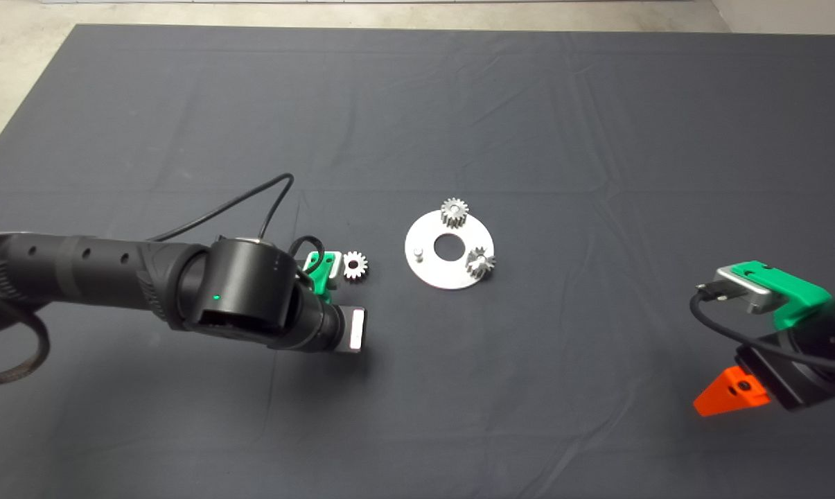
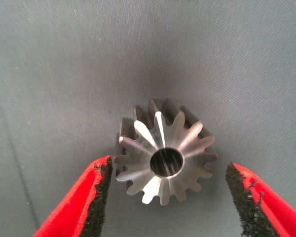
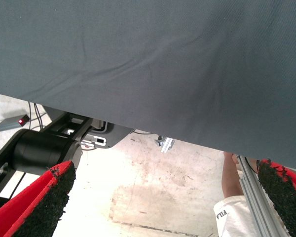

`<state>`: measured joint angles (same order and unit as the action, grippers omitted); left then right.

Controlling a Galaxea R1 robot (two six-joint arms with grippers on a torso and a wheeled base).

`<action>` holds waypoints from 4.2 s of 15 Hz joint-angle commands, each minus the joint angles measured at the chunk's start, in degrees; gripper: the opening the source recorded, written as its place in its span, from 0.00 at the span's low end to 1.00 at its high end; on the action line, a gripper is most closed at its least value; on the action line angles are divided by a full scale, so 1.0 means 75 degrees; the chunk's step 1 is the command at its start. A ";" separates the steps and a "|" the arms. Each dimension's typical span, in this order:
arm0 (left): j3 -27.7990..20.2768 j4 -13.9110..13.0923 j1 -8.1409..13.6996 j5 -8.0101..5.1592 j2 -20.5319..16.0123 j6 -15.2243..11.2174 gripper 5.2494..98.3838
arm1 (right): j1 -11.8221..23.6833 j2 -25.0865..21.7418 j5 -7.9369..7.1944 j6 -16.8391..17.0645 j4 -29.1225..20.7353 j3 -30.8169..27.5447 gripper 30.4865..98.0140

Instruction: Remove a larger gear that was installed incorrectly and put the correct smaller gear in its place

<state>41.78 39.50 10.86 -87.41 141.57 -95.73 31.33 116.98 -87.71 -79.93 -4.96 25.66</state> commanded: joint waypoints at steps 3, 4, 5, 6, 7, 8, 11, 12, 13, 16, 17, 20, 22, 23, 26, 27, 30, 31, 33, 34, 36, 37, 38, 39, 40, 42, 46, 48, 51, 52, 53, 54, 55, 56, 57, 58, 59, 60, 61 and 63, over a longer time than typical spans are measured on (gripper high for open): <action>-0.0076 0.0031 0.0355 -0.0217 -0.0446 -0.0055 0.62 | 0.0147 -0.0028 -0.0809 0.0005 -0.0335 -0.0072 1.00; -0.0077 0.0007 0.0532 -0.0217 -0.0471 -0.0068 0.62 | 0.0147 -0.0028 -0.0809 -0.0006 -0.0335 -0.0119 1.00; -0.0062 -0.0123 0.0739 -0.0217 -0.0471 -0.0068 0.66 | 0.0147 -0.0040 -0.0809 -0.0006 -0.0323 -0.0131 1.00; 0.0027 -0.0239 0.0952 -0.0217 -0.0459 -0.0056 0.66 | 0.0147 -0.0040 -0.0809 -0.0006 -0.0323 -0.0131 1.00; 0.0124 -0.0346 0.1131 -0.0217 -0.0447 -0.0056 0.68 | 0.0147 -0.0028 -0.0809 -0.0006 -0.0311 -0.0131 1.00; 0.0216 -0.0464 0.1242 -0.0190 -0.0413 -0.0056 0.72 | 0.0147 -0.0028 -0.0809 -0.0006 -0.0323 -0.0131 1.00; 0.0298 -0.0626 0.1528 -0.0147 -0.0048 -0.0056 0.73 | 0.0147 -0.0029 -0.0821 -0.0006 -0.0323 -0.0131 1.00; 0.0497 -0.0637 0.1529 -0.0147 0.0115 -0.0056 0.77 | 0.0147 -0.0040 -0.0820 -0.0006 -0.0323 -0.0131 1.00; 0.0656 -0.0637 0.1529 -0.0147 0.0309 -0.0056 0.78 | 0.0147 -0.0034 -0.0821 -0.0006 -0.0323 -0.0131 1.00; 0.1480 -0.0947 0.1529 -0.0193 0.0882 -0.0056 0.82 | 0.0147 -0.0040 -0.0821 -0.0006 -0.0335 -0.0131 1.00; 0.1682 -0.0989 0.1529 -0.0193 0.1021 -0.0045 0.83 | 0.0147 -0.0051 -0.0821 -0.0006 -0.0335 -0.0135 1.00; 0.2124 -0.1001 0.1494 -0.0193 0.1193 -0.0056 0.88 | 0.0147 -0.0063 -0.0821 -0.0001 -0.0335 -0.0142 1.00; 0.2214 -0.1001 0.1502 -0.0193 0.1197 -0.0056 0.92 | 0.0147 -0.0063 -0.0821 0.0014 -0.0335 -0.0142 1.00; 0.2302 -0.1001 0.1494 -0.0193 0.1170 -0.0056 0.93 | 0.0147 -0.0059 -0.0821 0.0029 -0.0335 -0.0142 1.00; 0.2326 -0.1001 0.1494 -0.0193 0.1182 -0.0068 0.98 | 0.0147 -0.0063 -0.0809 0.0029 -0.0335 -0.0177 1.00; 0.2314 -0.1001 0.1494 -0.0193 0.1170 -0.0056 0.98 | 0.0147 -0.0052 -0.0809 0.0029 -0.0335 -0.0178 1.00; 0.2267 -0.1001 0.1482 -0.0195 0.1170 -0.0021 0.99 | 0.0147 -0.0052 -0.0809 0.0029 -0.0335 -0.0202 1.00; 0.2279 -0.0989 0.1470 -0.0205 0.1158 -0.0009 0.99 | 0.0147 -0.0052 -0.0809 0.0029 -0.0326 -0.0213 1.00; 0.2279 -0.0931 0.1458 -0.0217 0.1170 0.0003 0.99 | 0.0147 -0.0052 -0.0797 0.0029 -0.0323 -0.0213 1.00; 0.2291 -0.0919 0.1447 -0.0217 0.1170 0.0014 0.99 | 0.0147 -0.0052 -0.0797 0.0029 -0.0323 -0.0213 1.00; 0.2326 -0.0834 0.1423 -0.0217 0.1158 0.0110 0.99 | 0.0147 -0.0052 -0.0797 0.0029 -0.0323 -0.0213 1.00; 0.2350 -0.0825 0.1423 -0.0217 0.1147 0.0155 0.99 | 0.0147 -0.0052 -0.0797 0.0029 -0.0323 -0.0213 1.00; 0.2380 -0.0813 0.1423 -0.0229 0.1147 0.0202 0.99 | 0.0147 -0.0052 -0.0797 0.0029 -0.0323 -0.0213 1.00; 0.2408 -0.0802 0.1412 -0.0225 0.1147 0.0225 0.99 | 0.0147 -0.0060 -0.0797 0.0029 -0.0323 -0.0213 1.00; 0.2490 -0.0708 0.1319 -0.0217 0.1147 0.0226 0.99 | 0.0147 -0.0052 -0.0797 0.0029 -0.0323 -0.0213 1.00; 0.2514 -0.0389 0.1060 -0.0217 0.1170 0.0237 0.99 | 0.0147 -0.0063 -0.0797 0.0029 -0.0323 -0.0213 1.00; 0.2514 -0.0333 0.0978 -0.0205 0.1193 0.0237 0.99 | 0.0147 -0.0063 -0.0797 0.0029 -0.0323 -0.0213 1.00; 0.2490 -0.0162 0.0978 -0.0217 0.1193 0.0214 0.99 | 0.0147 -0.0063 -0.0797 0.0029 -0.0323 -0.0213 1.00; 0.2525 -0.0052 0.0978 -0.0193 0.1205 0.0190 0.99 | 0.0147 -0.0075 -0.0797 0.0029 -0.0327 -0.0224 1.00; 0.2525 -0.0040 0.0966 -0.0182 0.1217 0.0190 0.99 | 0.0147 -0.0075 -0.0797 0.0029 -0.0335 -0.0224 1.00; 0.2525 -0.0005 0.0966 -0.0182 0.1226 0.0190 0.99 | 0.0156 -0.0075 -0.0800 0.0029 -0.0335 -0.0224 1.00; 0.2537 -0.0005 0.0966 -0.0193 0.1264 0.0190 0.99 | 0.0159 -0.0075 -0.0797 0.0029 -0.0335 -0.0224 1.00; 0.2549 -0.0005 0.0966 -0.0205 0.1253 0.0190 0.99 | 0.0159 -0.0087 -0.0799 0.0041 -0.0333 -0.0224 1.00; 0.2549 -0.0005 0.0966 -0.0205 0.1252 0.0190 0.99 | 0.0159 -0.0087 -0.0797 0.0041 -0.0328 -0.0224 1.00; 0.2549 -0.0005 0.0966 -0.0205 0.1252 0.0190 0.99 | 0.0159 -0.0087 -0.0797 0.0041 -0.0323 -0.0224 1.00; 0.2537 -0.0005 0.0955 -0.0205 0.1264 0.0178 0.99 | 0.0159 -0.0087 -0.0797 0.0041 -0.0334 -0.0224 1.00; 0.2537 0.0004 0.0902 -0.0205 0.1264 0.0178 0.99 | 0.0159 -0.0087 -0.0797 0.0041 -0.0323 -0.0213 1.00; 0.2548 0.0007 0.0809 -0.0205 0.1264 0.0178 0.99 | 0.0159 -0.0087 -0.0797 0.0041 -0.0323 -0.0213 1.00; 0.2549 0.0019 0.0756 -0.0205 0.1264 0.0178 0.99 | 0.0159 -0.0087 -0.0797 0.0041 -0.0323 -0.0213 1.00; 0.2549 0.0019 0.0755 -0.0205 0.1252 0.0178 0.99 | 0.0159 -0.0087 -0.0797 0.0041 -0.0323 -0.0224 1.00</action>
<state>60.79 38.91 16.78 -87.19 150.82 -94.21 31.33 116.65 -87.71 -79.91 -5.14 24.42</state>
